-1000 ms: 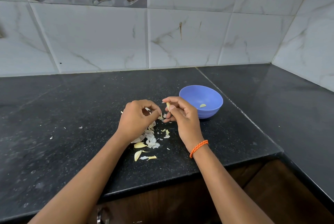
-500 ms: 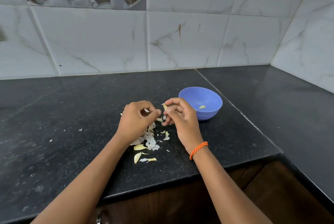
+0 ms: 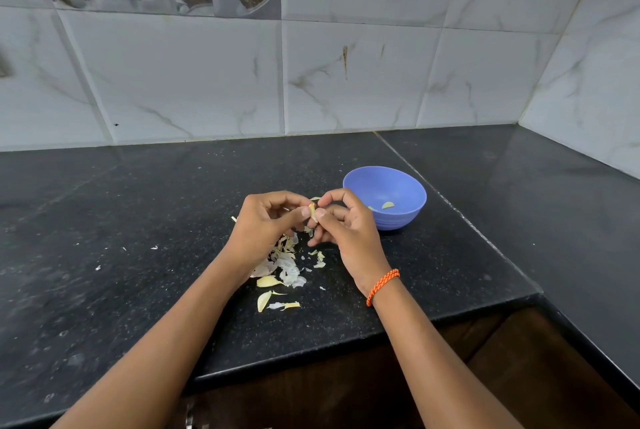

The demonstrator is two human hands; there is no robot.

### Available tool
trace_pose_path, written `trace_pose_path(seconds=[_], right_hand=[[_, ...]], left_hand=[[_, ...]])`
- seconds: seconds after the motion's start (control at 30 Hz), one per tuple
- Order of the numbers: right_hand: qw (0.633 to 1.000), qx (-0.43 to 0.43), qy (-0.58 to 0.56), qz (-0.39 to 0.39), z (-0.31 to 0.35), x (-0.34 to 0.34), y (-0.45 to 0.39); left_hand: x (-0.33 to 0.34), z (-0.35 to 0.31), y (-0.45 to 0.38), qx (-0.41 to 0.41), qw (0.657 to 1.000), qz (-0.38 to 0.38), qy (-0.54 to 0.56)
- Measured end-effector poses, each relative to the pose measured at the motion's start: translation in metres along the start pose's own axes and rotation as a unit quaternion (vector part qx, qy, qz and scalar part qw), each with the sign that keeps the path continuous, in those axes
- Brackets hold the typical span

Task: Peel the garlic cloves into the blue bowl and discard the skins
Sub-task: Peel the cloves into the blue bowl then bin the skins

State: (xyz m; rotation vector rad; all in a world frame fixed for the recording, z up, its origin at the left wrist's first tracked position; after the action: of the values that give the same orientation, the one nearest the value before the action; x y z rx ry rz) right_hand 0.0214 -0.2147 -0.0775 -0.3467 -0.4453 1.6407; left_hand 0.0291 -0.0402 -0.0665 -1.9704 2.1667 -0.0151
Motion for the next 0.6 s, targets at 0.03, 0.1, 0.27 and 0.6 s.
trace_pose_path(seconds=[0.03,0.1,0.27,0.6], right_hand=[[1.000,-0.007,0.011,-0.004,0.0000,-0.0001,0.0002],[0.998,-0.030,0.048,-0.014,-0.0001,-0.0008,0.0007],[0.991,-0.071,0.108,-0.021,0.0025,-0.0025,0.0014],[0.975,-0.129,0.177,-0.044,0.0072,-0.0071,0.0013]], left_hand=[[0.0003,0.0008,-0.0006,-0.004,1.000,0.002,0.009],[0.0013,0.0028,-0.0014,-0.013,1.000,0.004,0.027],[0.0004,0.0044,-0.0006,-0.030,0.995,-0.009,0.090],[0.0030,0.0027,0.0011,-0.044,0.994,0.001,0.098]])
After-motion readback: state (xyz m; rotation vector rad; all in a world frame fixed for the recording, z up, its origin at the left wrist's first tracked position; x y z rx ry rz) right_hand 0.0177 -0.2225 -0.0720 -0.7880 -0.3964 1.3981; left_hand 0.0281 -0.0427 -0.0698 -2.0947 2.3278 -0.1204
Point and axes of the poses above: each hand's wrist, its own y-axis away from the middle knuckle, its own x-axis out of the palm, z = x × y, the point moved 3 cm from there along -y, towards the middle knuckle, and after that the axes turned 11 degrees about -x, right-handed, at the moved point
